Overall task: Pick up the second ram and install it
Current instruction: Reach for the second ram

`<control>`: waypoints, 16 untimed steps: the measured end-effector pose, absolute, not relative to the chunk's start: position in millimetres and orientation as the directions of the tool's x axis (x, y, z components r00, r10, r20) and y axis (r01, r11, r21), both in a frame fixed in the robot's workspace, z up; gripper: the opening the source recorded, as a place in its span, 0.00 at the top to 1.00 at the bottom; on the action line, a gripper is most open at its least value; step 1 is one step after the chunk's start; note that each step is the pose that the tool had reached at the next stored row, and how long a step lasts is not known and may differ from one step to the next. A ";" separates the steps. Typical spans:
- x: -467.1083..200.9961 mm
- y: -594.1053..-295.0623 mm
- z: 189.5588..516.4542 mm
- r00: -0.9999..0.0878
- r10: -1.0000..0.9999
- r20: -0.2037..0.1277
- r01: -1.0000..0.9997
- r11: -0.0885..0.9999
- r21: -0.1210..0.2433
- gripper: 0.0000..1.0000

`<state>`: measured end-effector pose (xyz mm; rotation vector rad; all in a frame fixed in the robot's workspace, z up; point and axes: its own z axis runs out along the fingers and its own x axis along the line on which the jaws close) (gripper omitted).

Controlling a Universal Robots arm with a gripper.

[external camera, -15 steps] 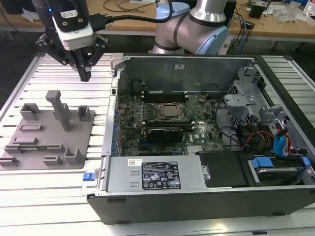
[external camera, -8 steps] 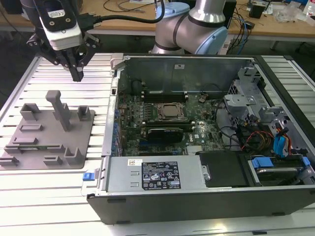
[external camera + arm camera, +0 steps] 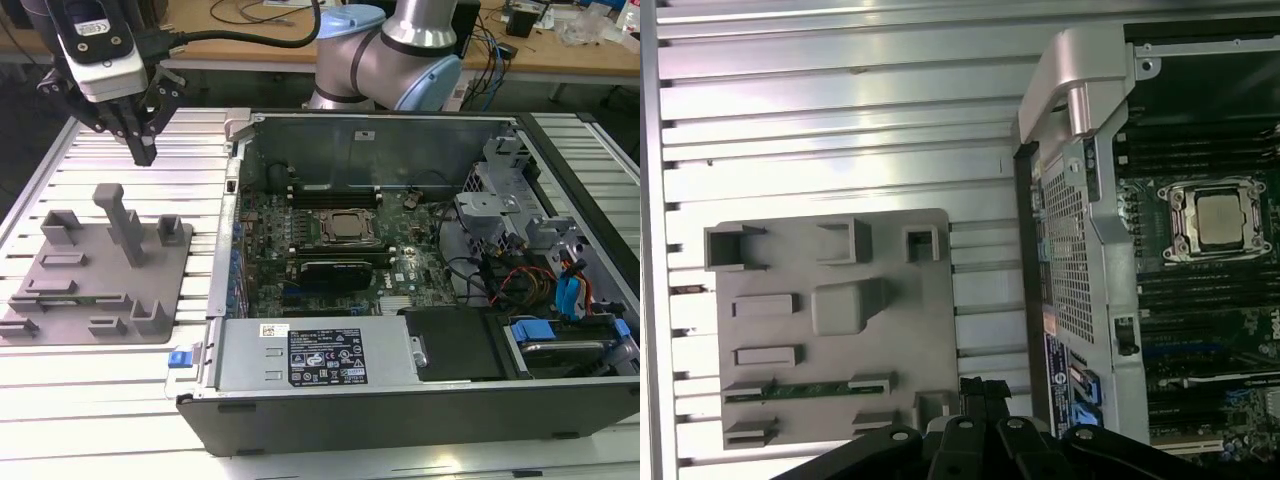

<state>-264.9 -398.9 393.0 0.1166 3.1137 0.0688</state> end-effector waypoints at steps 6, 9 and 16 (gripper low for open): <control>-274.7 -398.8 393.1 -0.997 0.075 -0.023 0.074 0.996 0.045 0.92; -280.7 -398.8 393.0 -0.997 0.075 -0.023 0.074 0.996 0.045 0.92; -298.8 -398.8 393.0 -0.997 0.075 -0.023 0.074 0.996 0.045 0.92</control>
